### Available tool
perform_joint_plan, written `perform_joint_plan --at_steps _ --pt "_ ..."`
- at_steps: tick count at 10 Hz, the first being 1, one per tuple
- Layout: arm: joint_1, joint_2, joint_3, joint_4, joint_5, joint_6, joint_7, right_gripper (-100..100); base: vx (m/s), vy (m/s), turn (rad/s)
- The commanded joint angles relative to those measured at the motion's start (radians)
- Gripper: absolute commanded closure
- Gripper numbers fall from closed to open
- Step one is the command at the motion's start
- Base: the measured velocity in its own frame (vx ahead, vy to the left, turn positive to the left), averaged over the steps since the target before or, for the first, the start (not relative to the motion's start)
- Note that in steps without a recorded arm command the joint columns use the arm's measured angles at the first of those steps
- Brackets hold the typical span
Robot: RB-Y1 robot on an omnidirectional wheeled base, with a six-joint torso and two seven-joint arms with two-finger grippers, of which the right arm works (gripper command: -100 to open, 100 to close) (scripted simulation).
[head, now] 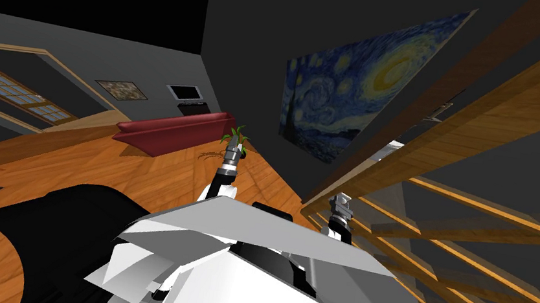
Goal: Pull the door open
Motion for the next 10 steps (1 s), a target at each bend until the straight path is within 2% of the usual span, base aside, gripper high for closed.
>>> perform_joint_plan --at_steps 1,5,10 --pt "0.000 0.000 0.000 -0.001 0.000 0.001 0.002 100 -0.012 -0.005 -0.014" --pt "0.000 0.000 0.000 -0.001 0.000 0.001 0.002 100 -0.002 0.000 0.002" --pt "0.014 -0.022 0.072 -0.030 0.035 0.004 -0.051 100 -0.212 -0.007 0.065"
